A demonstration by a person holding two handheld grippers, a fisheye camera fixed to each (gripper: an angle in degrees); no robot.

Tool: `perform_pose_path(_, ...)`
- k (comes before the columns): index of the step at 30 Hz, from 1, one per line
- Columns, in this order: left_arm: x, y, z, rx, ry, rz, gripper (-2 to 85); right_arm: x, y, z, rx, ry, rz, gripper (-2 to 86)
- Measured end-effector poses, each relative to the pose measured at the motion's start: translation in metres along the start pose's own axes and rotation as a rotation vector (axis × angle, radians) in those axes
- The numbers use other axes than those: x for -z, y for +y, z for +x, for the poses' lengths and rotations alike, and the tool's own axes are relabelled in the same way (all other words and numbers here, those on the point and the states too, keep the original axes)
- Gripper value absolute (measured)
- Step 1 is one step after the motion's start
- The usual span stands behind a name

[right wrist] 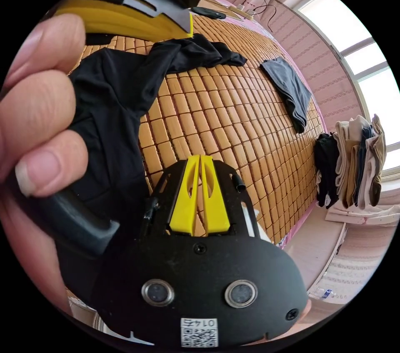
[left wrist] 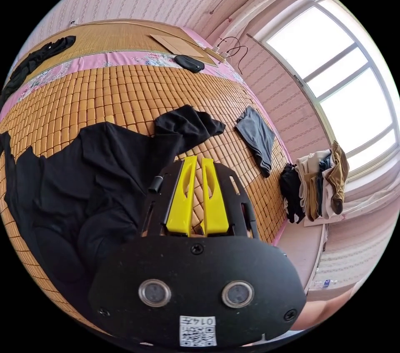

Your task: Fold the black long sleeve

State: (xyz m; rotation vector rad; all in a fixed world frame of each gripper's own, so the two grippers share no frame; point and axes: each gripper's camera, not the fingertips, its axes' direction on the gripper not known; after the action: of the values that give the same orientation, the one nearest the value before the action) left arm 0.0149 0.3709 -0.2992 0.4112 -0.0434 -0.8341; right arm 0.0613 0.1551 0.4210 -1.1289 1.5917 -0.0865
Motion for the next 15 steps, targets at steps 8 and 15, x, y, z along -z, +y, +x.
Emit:
perform_pose_path(8, -0.001, -0.011, 0.003, -0.071, 0.016, 0.032, -0.1, 0.014, -0.01, -0.007, -0.106, 0.013, 0.032, -0.9)
perform_pose_path(15, -0.008, -0.023, 0.019, -0.131, 0.017, 0.045, -0.6, 0.026, -0.023, 0.003, -0.152, -0.032, 0.024, -1.0)
